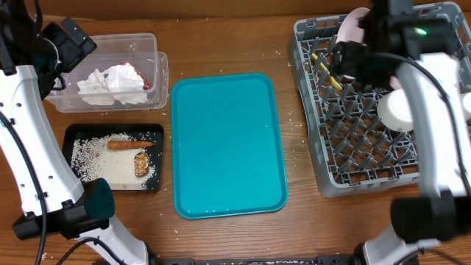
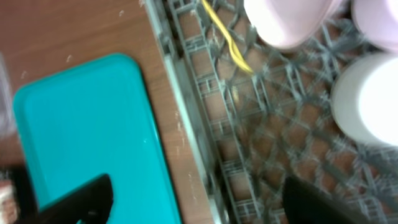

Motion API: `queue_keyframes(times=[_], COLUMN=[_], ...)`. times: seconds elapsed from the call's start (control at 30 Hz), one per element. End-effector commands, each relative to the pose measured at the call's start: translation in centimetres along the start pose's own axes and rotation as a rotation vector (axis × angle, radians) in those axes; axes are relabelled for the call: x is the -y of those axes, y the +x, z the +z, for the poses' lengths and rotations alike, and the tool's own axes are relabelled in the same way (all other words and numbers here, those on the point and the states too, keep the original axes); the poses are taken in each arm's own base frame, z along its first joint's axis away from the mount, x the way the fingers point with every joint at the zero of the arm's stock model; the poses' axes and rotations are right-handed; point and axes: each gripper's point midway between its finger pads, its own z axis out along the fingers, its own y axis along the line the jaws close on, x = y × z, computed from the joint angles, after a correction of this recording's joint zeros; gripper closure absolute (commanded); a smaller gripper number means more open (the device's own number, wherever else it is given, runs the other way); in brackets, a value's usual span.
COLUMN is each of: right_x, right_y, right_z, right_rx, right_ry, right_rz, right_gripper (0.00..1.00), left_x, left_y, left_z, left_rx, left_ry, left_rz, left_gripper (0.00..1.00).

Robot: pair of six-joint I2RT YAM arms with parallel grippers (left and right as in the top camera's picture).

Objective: Sort waste into correct bins and load items into the dishwasher

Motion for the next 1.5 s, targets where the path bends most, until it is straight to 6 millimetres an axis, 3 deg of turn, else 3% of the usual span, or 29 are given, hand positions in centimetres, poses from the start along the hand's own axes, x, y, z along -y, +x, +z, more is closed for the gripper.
queue_keyframes(times=[0.0, 0.27, 0.43, 0.57, 0.77, 1.03, 1.47], right_x=[0.1, 1.4, 2.8, 1.8, 0.1, 0.6, -1.2], right_y=[2.2, 8.6, 13.2, 15.9, 16.4, 16.3, 12.4], right_z=[-4.2, -6.7, -6.4, -5.8, -5.6, -5.5, -3.9], right_rx=[0.017, -0.074, -0.129, -0.21, -0.262, -0.253, -0.026], right_ry=[-0.007, 0.025, 0.046, -0.044, -0.137, -0.111, -0.229], right_rz=[0.072, 0.053, 0.058, 0.072, 0.085, 0.074, -0.132], right_gripper=[0.0, 0.0, 0.0, 0.0, 0.0, 0.0, 0.0], left_x=[0.0, 0.0, 0.0, 0.0, 0.0, 0.0, 0.0], left_y=[0.0, 0.0, 0.0, 0.0, 0.0, 0.0, 0.0], left_z=[0.1, 0.1, 0.1, 0.1, 0.1, 0.1, 0.1], left_rx=[0.004, 0.004, 0.004, 0.004, 0.004, 0.004, 0.004], left_ry=[-0.01, -0.01, -0.01, -0.01, -0.01, -0.01, -0.01], left_rz=[-0.007, -0.007, -0.007, -0.007, -0.007, -0.007, -0.007], left_gripper=[0.0, 0.0, 0.0, 0.0, 0.0, 0.0, 0.0])
